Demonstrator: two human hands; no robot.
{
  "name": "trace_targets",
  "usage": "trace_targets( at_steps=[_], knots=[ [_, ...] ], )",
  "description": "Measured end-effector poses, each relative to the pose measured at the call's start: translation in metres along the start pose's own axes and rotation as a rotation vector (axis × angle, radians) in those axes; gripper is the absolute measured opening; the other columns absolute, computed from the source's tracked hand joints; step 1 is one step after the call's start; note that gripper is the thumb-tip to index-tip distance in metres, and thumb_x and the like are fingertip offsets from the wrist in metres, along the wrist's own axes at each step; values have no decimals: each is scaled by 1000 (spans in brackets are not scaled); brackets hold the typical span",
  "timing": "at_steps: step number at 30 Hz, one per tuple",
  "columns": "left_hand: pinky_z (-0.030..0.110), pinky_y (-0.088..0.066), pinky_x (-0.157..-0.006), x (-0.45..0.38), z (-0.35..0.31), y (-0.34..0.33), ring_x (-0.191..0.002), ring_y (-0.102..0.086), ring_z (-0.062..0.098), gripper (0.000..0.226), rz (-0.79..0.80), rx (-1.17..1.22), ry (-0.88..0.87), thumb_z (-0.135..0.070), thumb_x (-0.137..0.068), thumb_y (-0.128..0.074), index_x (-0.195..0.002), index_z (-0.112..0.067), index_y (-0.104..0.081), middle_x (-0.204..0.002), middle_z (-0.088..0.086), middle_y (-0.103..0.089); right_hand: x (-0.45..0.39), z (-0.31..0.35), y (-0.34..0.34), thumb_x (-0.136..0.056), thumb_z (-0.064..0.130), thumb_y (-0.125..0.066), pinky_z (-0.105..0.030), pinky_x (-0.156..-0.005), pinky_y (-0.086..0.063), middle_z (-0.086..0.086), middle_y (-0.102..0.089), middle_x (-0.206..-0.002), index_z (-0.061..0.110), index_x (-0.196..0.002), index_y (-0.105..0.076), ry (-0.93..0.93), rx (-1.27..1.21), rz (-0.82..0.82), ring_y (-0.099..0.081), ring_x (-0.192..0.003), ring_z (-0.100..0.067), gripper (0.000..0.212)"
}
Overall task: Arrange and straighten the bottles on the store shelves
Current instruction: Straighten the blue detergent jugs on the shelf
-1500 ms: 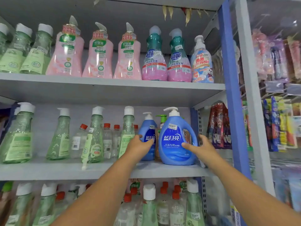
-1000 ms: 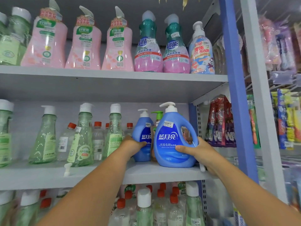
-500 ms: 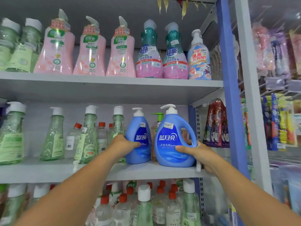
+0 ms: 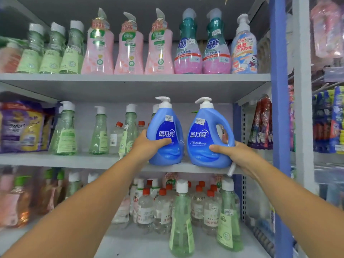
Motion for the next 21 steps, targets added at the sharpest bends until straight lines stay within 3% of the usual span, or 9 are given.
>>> trace_targets(
  at_steps=[3,6,10,12,14,17,21],
  knots=[
    [38,-65,-81,36,-15,29,-92,-76,12,64,-31,2,-36,-45,-63,-96,-116,-33,-62,-106,-10,-77,14,7,-22,-69,33,-94,-28,-62,-60,-2,-81,-93,16,-101,-77,56,-41,-30,-79,-82,-18,40],
    [34,-64,-74,78,-19,67,-89,-77,12,67,-130,12,-57,-50,-56,-97,-112,-33,-64,-100,-12,-78,35,12,-51,-75,26,-91,-22,-49,-56,3,-81,-87,17,-101,-76,121,-125,-35,-78,-73,-15,31],
    [36,-64,-71,141,3,130,-91,-79,19,74,-260,62,-9,-50,-50,-96,-115,-29,-67,-103,-7,-80,67,11,-110,-69,27,-91,-25,-49,-57,-4,-81,-92,11,-102,-78,155,-237,80,-79,-75,-21,39],
    [39,-64,-74,174,17,166,-94,-79,21,76,-330,41,28,-49,-50,-96,-118,-28,-68,-106,-5,-80,85,1,-147,-69,27,-91,-37,-63,-62,-6,-81,-95,11,-102,-78,136,-255,167,-79,-81,-26,39],
    [36,-64,-72,205,30,205,-93,-79,19,71,-392,6,54,-50,-48,-96,-113,-35,-71,-105,-5,-80,107,-13,-188,-72,24,-90,-39,-79,-62,-5,-81,-99,13,-106,-78,107,-279,254,-78,-89,-25,38],
    [34,-64,-68,249,49,269,-89,-79,19,78,-510,-64,106,-53,-42,-96,-113,-30,-72,-102,-5,-81,141,-35,-256,-71,21,-90,-33,-75,-62,-4,-81,-95,13,-102,-79,35,-309,350,-79,-87,-21,33],
    [29,-62,-62,301,69,364,-84,-79,16,88,-630,-122,165,-56,-36,-98,-115,-27,-70,-99,-7,-81,182,-53,-359,-61,26,-92,-39,-83,-62,-8,-81,-99,12,-101,-80,-58,-371,462,-78,-92,-27,44]
  ],
)
Point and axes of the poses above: each hand's wrist, its own x-axis away from the middle knuckle, its own y-axis out of the back of the hand, z = x × y, the point moved 3 cm from there along -x, towards the middle knuckle
